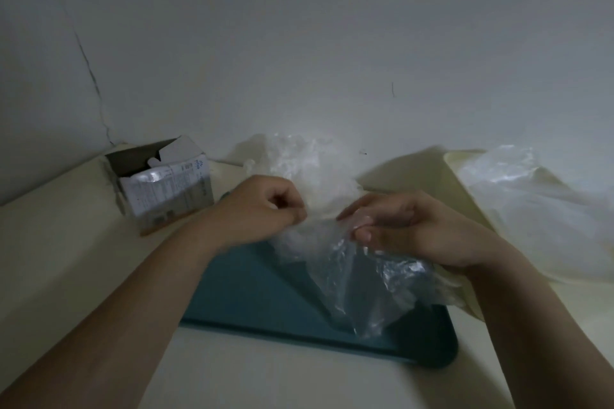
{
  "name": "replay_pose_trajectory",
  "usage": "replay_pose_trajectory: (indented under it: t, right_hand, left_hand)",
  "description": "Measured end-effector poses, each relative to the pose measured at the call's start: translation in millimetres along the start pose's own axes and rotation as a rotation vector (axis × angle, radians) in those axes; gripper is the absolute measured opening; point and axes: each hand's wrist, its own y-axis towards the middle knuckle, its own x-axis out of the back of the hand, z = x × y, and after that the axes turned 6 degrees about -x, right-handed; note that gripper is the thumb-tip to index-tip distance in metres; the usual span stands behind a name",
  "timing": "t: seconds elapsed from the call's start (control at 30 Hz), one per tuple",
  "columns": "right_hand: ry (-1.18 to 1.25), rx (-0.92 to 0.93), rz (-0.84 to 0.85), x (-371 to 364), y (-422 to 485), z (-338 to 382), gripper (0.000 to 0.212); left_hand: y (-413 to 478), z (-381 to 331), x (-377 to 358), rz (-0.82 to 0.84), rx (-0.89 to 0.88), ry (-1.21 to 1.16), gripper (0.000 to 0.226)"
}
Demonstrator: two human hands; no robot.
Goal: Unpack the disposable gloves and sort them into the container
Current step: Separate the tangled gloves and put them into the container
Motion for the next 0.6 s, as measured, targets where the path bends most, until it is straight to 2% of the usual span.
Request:
replay_pose_trajectory:
  t: [0.1, 0.2, 0.27, 0.37, 0.47, 0.53, 0.6]
  right_hand:
    - [-0.143, 0.062, -0.164, -3.6, 3.5, 1.9, 0.01]
    - [-0.105, 0.153, -0.277, -8.9, 6.0, 4.3, 0.009]
    - [-0.062, 0.193, -0.254, -11.1, 8.1, 0.9, 0.009]
    - [0.085, 0.189, -0.199, -14.5, 10.7, -5.0, 0.009]
    - [0.233, 0.183, -0.202, -17.6, 13.3, -10.5, 0.016]
    - [0.292, 0.167, -0.229, -19.4, 18.3, -16.8, 0.028]
    - [0.33, 0.115, -0.245, -23.1, 23.1, -21.7, 0.033]
  left_hand:
    - [-1.6, -9.7, 13.8, -0.058, 0.007, -0.427, 0.005]
    - [-5.5, -12.7, 13.7, 0.025, 0.053, -0.816, 0.01]
    - [-7.0, -14.7, 10.1, 0.105, 0.077, -0.959, 0.011]
    - [-7.9, -16.9, 3.4, 0.156, 0.12, -1.037, 0.009]
    - [-6.1, -17.9, 1.5, 0.096, 0.177, -1.01, 0.003]
    - [-4.7, -18.0, 0.1, -0.002, 0.263, -1.057, 0.015]
    - [-4.7, -21.2, -4.1, -0.024, 0.293, -1.073, 0.027]
